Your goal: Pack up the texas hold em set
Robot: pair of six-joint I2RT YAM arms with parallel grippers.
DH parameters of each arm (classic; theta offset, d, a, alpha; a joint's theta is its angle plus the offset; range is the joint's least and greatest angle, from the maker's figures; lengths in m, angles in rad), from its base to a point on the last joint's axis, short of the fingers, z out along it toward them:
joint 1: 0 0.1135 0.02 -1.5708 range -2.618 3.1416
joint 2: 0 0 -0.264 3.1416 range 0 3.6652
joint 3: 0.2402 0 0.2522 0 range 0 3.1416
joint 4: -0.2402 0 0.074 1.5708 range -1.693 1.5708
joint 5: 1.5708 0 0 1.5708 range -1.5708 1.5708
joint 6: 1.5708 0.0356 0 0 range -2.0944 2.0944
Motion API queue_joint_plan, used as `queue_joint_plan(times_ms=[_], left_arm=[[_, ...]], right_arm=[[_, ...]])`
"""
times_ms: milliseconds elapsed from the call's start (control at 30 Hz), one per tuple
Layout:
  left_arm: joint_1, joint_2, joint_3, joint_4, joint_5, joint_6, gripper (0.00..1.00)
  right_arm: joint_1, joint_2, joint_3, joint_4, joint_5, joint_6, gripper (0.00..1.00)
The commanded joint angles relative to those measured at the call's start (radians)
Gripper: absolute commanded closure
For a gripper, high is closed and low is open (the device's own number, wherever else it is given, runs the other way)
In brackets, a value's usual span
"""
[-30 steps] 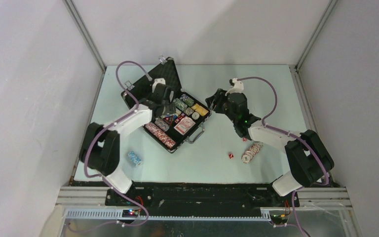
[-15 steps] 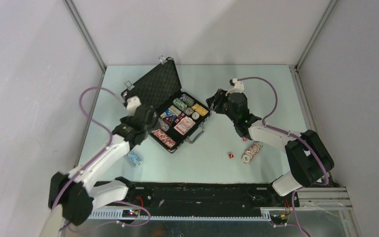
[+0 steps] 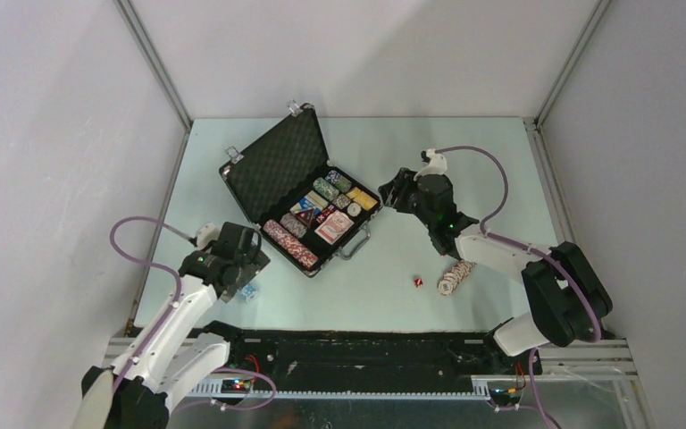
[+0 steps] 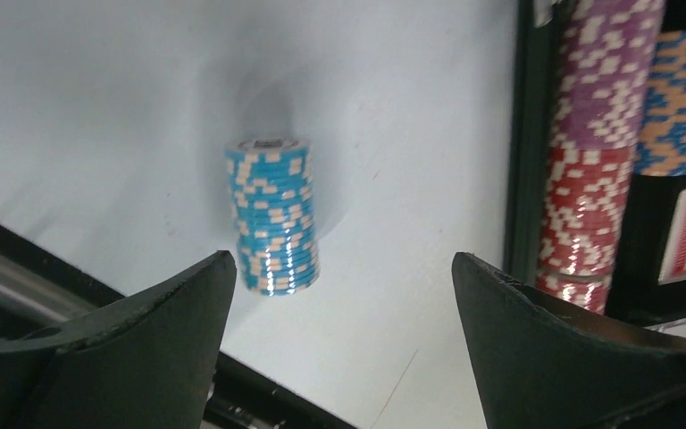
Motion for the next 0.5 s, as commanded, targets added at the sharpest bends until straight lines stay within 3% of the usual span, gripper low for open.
queue_joint_plan(times_ms=[0,300,467], left_arm=[[0.013,-0.023,-0.009,-0.066,0.027,-0.063,0.04],[0.039,0.063,-0.100,0.019,0.013,-0.071,0.13],[0.041,0.097,-0.098,0.064,0.018,-0.072,0.48]], right_arm=[[-0.008,-0.056,-0.018,0.026,0.022,0.009,0.47],[-0.007,-0.073,-0.041,0.028,0.026,0.016,0.46],[-0.008,-0.067,-0.041,0.041,0.020,0.014,0.46]])
